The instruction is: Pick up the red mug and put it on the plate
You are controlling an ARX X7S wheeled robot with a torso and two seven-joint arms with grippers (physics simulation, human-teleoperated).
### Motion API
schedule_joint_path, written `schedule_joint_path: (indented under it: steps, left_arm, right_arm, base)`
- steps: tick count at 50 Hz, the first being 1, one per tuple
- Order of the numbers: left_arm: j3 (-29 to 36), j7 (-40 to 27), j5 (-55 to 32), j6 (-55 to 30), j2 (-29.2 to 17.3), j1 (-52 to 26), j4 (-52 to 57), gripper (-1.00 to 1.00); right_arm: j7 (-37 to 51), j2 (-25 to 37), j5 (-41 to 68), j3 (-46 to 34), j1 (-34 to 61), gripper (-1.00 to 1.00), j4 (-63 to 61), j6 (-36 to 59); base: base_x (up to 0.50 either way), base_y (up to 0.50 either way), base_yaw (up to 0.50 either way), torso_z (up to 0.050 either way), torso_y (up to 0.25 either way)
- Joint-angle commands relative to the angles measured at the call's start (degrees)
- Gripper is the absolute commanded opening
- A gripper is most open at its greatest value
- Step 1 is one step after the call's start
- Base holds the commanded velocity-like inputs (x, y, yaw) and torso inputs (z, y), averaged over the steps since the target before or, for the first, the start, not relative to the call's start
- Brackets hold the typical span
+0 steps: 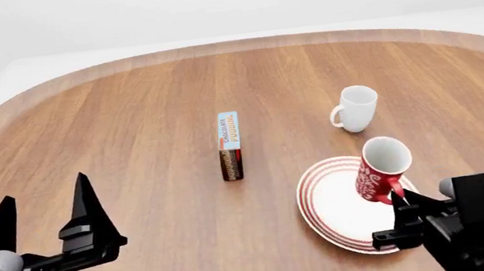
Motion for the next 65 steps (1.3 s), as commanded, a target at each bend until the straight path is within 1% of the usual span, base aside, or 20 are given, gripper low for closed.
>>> schedule_joint_path:
  steps: [1,11,19,27,65]
  left_arm:
    - [0.1,-0.1,-0.2,0.3,-0.3,0.2,0.2,1.00]
    - [0.0,-0.2,-0.3,0.7,-0.4,0.7,0.4,1.00]
    - [-0.3,-0.2,-0.7,1.0,-0.7,1.2,0.7,1.00]
    - [-0.4,-0.4,-0.9,1.3,-0.9,1.5,1.0,1.00]
    - [-1.3,-1.8,-3.3,1.3,-2.3,1.7,2.6,1.00]
  right_arm:
    - [-0.6,-0.1,-1.7,-2.4,4.6,-1.00,5.2,1.7]
    - [-2.5,-2.1,-4.1,-5.5,8.3,-1.00,10.5,0.3]
    - [-4.7,-4.4,-6.8,-9.6,12.3,-1.00,15.7,-1.0]
    - [-6.2,-5.7,-8.3,-11.4,15.0,-1.00,19.9,-1.9]
    - [-10.6,-9.9,-13.4,-16.4,23.9,-1.00,39.4,-4.9]
  base:
    - [0.00,0.00,0.00,0.000,0.000]
    - [0.00,0.00,0.00,0.000,0.001]
    - [0.00,0.00,0.00,0.000,0.000]
    - [0.00,0.00,0.00,0.000,0.000]
    - [0.00,0.00,0.00,0.000,0.000]
